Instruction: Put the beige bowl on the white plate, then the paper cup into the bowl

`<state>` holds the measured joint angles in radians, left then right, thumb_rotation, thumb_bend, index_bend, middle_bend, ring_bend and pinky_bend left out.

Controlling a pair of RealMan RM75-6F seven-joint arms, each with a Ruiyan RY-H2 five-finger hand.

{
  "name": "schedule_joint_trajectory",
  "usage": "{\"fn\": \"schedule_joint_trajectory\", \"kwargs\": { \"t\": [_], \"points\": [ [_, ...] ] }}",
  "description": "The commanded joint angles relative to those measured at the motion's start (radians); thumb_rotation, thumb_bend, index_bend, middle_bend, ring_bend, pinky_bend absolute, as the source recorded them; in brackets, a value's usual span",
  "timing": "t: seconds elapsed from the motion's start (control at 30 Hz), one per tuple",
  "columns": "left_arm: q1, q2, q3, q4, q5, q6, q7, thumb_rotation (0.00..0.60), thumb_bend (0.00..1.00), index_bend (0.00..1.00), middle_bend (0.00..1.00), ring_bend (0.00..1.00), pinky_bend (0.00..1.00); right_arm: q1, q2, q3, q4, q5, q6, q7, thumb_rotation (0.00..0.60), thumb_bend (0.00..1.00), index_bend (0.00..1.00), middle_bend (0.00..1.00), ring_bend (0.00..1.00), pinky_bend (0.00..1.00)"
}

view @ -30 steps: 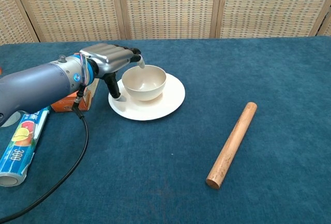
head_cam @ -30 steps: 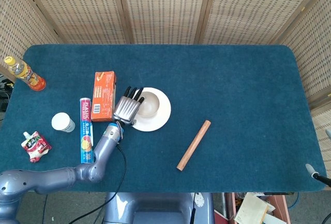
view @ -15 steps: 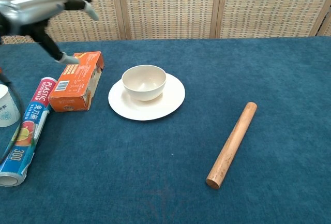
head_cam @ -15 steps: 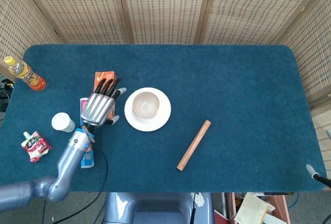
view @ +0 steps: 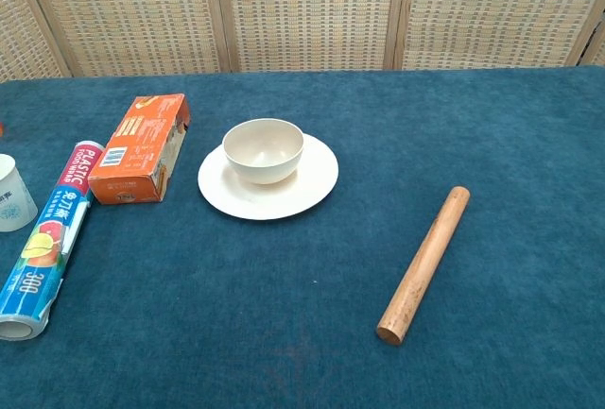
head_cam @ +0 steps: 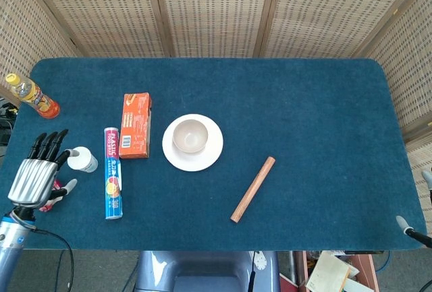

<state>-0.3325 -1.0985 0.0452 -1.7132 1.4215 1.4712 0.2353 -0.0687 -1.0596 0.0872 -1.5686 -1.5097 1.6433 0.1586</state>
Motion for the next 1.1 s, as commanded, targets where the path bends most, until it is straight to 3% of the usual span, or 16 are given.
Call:
{"fn": "schedule_joint_trajectory", "kwargs": {
  "t": [0.03, 0.37, 0.6, 1.1],
  "points": [
    [0.037, 0.002, 0.024, 0.078, 0.011, 0.010, -0.066, 0.600, 0.23, 0.35, 0.00, 0.00, 0.00, -0.001, 0.000, -0.001, -0.002, -0.003, 0.003, -0.003, 0.600, 0.17, 0.00, 0.00, 0.00, 0.00],
    [0.039, -0.065, -0.019, 0.260, -0.066, -0.110, -0.163, 0.600, 0.28, 0.40, 0.00, 0.00, 0.00, -0.002, 0.001, -0.005, -0.005, -0.010, 0.004, -0.007, 0.600, 0.17, 0.00, 0.00, 0.00, 0.00],
    [0.014, -0.131, -0.052, 0.356, -0.105, -0.196, -0.151, 0.600, 0.30, 0.42, 0.00, 0.00, 0.00, -0.002, 0.003, -0.005, -0.005, -0.010, 0.004, -0.003, 0.600, 0.17, 0.00, 0.00, 0.00, 0.00],
    [-0.018, -0.217, -0.084, 0.429, -0.139, -0.296, -0.093, 0.600, 0.32, 0.44, 0.00, 0.00, 0.00, -0.004, 0.004, -0.006, -0.001, -0.013, 0.008, 0.010, 0.600, 0.17, 0.00, 0.00, 0.00, 0.00]
  ]
}}
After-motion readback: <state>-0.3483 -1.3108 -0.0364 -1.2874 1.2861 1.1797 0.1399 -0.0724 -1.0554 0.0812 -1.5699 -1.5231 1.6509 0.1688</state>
